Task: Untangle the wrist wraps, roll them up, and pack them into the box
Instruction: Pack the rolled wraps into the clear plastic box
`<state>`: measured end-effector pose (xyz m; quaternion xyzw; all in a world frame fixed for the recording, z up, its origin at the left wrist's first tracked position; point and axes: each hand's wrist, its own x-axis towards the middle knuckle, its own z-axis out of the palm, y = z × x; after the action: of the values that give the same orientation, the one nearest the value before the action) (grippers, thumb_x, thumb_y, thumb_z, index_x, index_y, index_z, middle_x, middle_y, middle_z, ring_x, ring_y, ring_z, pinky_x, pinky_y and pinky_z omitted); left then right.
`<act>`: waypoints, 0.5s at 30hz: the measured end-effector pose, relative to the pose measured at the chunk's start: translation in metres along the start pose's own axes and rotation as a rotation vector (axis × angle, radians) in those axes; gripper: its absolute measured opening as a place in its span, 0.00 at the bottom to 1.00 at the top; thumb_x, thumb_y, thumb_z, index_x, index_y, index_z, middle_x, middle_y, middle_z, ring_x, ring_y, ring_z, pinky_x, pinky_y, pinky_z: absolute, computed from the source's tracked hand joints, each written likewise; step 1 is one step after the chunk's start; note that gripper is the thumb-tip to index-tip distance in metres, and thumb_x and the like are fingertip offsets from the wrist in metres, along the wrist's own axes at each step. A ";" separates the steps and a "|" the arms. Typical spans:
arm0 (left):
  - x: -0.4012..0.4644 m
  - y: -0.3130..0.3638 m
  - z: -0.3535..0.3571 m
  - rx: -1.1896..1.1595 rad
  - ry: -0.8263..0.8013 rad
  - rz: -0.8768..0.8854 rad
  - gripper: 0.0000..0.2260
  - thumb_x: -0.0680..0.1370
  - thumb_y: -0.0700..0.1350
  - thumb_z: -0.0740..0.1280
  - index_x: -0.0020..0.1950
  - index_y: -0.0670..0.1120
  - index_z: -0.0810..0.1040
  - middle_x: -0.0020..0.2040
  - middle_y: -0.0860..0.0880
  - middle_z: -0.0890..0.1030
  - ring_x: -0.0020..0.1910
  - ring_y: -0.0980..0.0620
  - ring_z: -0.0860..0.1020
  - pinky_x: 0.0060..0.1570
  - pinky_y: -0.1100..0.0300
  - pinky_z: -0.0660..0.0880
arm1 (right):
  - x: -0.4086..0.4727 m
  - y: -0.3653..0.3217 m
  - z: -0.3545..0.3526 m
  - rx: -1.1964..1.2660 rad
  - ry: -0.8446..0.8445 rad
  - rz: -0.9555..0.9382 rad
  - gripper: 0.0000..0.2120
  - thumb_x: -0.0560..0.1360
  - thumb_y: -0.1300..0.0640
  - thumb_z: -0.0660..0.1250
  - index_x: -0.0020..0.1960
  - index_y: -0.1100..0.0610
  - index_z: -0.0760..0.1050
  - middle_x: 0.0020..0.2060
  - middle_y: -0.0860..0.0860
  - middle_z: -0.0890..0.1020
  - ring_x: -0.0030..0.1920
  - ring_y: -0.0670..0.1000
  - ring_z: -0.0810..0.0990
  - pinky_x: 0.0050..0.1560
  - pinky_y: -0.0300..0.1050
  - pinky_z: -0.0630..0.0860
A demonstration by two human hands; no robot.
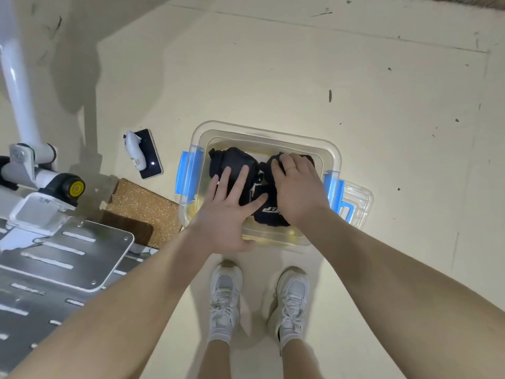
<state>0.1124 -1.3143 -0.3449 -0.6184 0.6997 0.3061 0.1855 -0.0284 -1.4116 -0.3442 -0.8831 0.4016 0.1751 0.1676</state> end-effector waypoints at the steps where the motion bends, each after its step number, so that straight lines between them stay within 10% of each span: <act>1: -0.001 0.000 -0.001 -0.028 -0.018 -0.005 0.42 0.69 0.65 0.65 0.76 0.62 0.45 0.73 0.46 0.26 0.72 0.38 0.29 0.72 0.44 0.36 | -0.001 -0.004 -0.001 0.020 -0.009 0.037 0.27 0.80 0.54 0.53 0.75 0.62 0.53 0.74 0.58 0.57 0.73 0.59 0.54 0.74 0.51 0.47; 9: -0.009 0.004 -0.006 -0.160 0.001 -0.095 0.49 0.70 0.63 0.66 0.77 0.47 0.38 0.75 0.46 0.29 0.75 0.46 0.33 0.72 0.52 0.59 | -0.024 -0.020 0.007 0.159 -0.202 0.387 0.44 0.77 0.57 0.66 0.75 0.67 0.36 0.75 0.64 0.41 0.76 0.59 0.50 0.66 0.44 0.68; 15: -0.005 0.006 -0.011 -0.084 -0.054 -0.137 0.50 0.70 0.63 0.65 0.77 0.40 0.38 0.75 0.41 0.31 0.75 0.44 0.34 0.75 0.50 0.40 | -0.006 -0.018 0.015 0.089 -0.238 0.424 0.48 0.73 0.56 0.71 0.75 0.66 0.39 0.76 0.63 0.47 0.74 0.61 0.57 0.67 0.47 0.68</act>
<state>0.1083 -1.3170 -0.3325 -0.6635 0.6371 0.3383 0.1986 -0.0209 -1.3902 -0.3526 -0.7441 0.5627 0.2910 0.2119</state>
